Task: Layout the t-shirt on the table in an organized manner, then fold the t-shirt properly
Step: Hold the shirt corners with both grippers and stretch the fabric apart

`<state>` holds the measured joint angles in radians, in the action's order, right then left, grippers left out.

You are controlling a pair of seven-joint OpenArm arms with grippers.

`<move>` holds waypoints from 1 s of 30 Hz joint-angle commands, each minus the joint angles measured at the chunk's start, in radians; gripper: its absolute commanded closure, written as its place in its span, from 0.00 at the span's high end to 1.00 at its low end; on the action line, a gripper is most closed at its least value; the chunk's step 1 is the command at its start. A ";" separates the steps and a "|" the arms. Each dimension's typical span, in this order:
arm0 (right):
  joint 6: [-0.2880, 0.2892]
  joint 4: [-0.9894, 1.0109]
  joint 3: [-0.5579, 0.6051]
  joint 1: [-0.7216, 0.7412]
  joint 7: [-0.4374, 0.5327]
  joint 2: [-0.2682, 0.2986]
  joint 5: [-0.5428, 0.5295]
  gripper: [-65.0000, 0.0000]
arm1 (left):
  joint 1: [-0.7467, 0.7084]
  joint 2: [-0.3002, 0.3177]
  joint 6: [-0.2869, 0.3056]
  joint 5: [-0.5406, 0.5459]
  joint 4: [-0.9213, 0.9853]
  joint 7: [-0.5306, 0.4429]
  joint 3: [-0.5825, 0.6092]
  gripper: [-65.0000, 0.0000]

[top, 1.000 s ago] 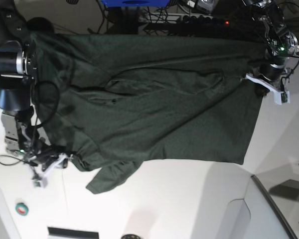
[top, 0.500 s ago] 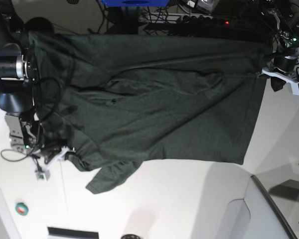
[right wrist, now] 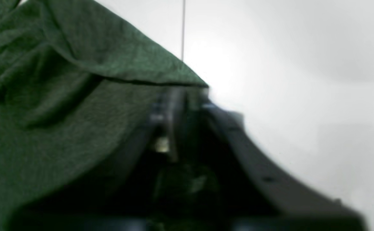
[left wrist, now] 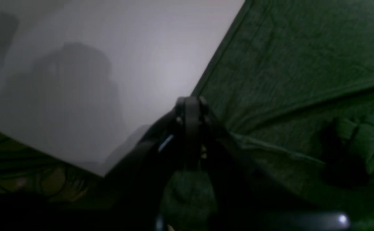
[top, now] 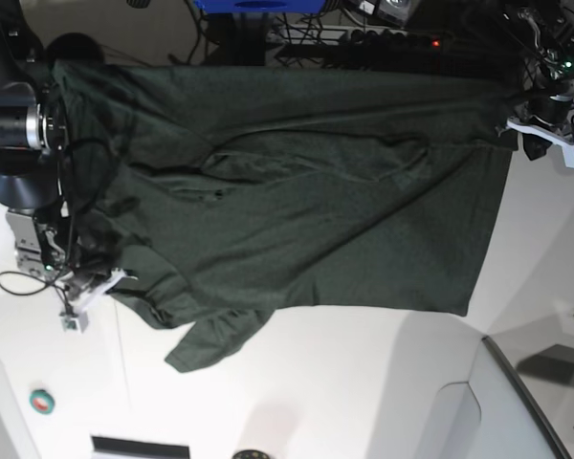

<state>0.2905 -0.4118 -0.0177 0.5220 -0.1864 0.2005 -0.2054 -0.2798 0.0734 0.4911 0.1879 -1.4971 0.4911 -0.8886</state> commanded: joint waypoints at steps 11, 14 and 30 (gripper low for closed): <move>-0.003 -0.370 -0.011 -0.115 -0.130 0.023 -0.007 0.00 | -0.002 0.016 -0.001 0.011 -0.013 -0.018 -0.004 0.00; -0.003 -0.493 -0.011 -0.167 -0.181 0.024 -0.007 0.00 | 0.001 0.016 -0.001 0.011 -0.013 -0.018 -0.001 0.00; -0.003 -1.002 -0.012 -0.461 -0.439 0.014 -0.007 0.00 | 0.006 0.015 -0.001 0.011 -0.013 -0.018 0.001 0.00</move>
<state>0.2878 -1.4006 -0.0250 0.0460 -0.6350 0.2035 -0.2077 -0.2768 0.0727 0.4908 0.1879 -1.4963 0.4908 -0.8841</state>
